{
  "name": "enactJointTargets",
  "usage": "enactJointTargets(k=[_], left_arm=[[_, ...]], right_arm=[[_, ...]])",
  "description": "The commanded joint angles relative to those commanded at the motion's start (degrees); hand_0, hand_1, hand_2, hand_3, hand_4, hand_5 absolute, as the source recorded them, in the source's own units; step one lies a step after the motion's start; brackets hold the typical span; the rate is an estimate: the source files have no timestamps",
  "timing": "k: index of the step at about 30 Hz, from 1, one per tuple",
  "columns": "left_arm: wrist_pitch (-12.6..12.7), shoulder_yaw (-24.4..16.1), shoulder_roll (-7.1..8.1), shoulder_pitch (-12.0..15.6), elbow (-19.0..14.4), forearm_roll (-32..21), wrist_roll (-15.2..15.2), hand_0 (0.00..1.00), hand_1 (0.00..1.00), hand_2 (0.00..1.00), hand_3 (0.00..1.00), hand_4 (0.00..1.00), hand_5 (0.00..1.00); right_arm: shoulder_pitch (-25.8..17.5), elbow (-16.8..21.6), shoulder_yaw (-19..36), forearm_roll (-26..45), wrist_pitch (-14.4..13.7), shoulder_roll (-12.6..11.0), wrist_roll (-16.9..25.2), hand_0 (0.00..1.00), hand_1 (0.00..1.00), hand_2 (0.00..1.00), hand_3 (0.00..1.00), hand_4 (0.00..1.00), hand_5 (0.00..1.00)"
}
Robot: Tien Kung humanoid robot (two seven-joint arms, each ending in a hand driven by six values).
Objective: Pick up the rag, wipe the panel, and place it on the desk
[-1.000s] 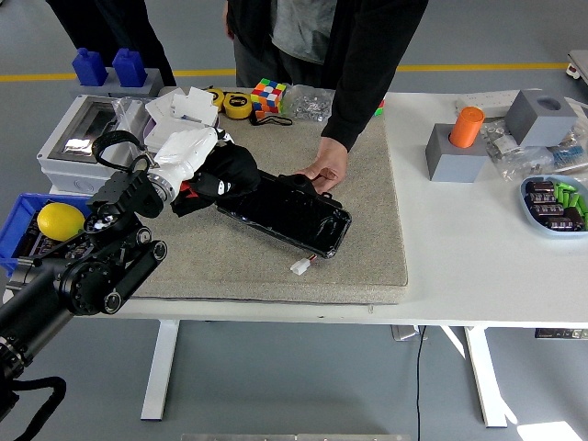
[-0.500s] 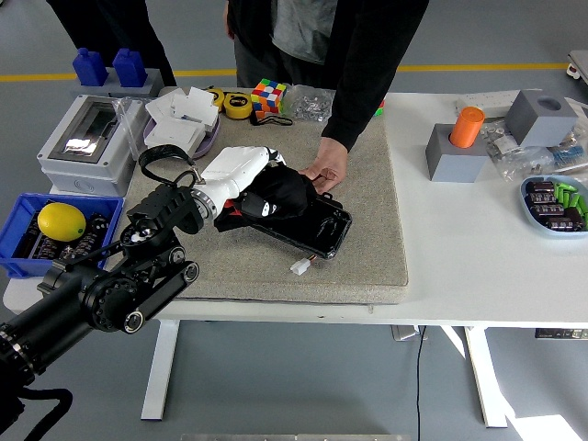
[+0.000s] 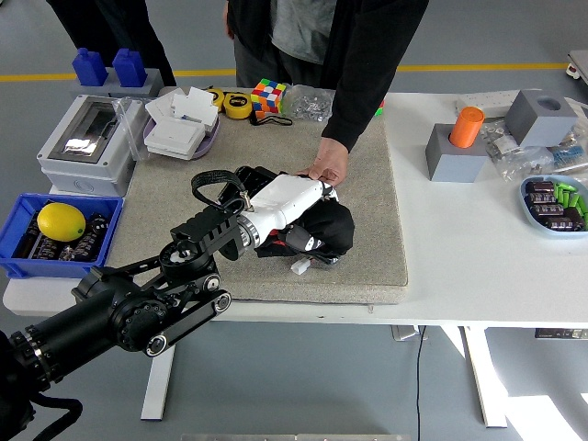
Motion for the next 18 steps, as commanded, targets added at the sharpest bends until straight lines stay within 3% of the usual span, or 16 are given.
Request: enactJointTargets(k=[9,18], left_arm=[[0.68,0.69,-0.72,-0.18,-0.97,-0.41,-0.54,0.241,0.302,0.406,0.557,0.728,0.002],[0.42,-1.87,-0.06,-0.45,2.58,1.72,-0.18,0.24,0.298,0.405,0.556,0.728,0.002]], right_arm=[[-0.07,-0.02,-0.39,0.12,-0.02,-0.14,-0.01,0.593,0.609,0.561,0.546,0.943,0.379],[-0.19,-0.06,-0.27,0.13,-0.04,-0.22,-0.03,0.593,0.608,0.561,0.546,0.942,0.378]])
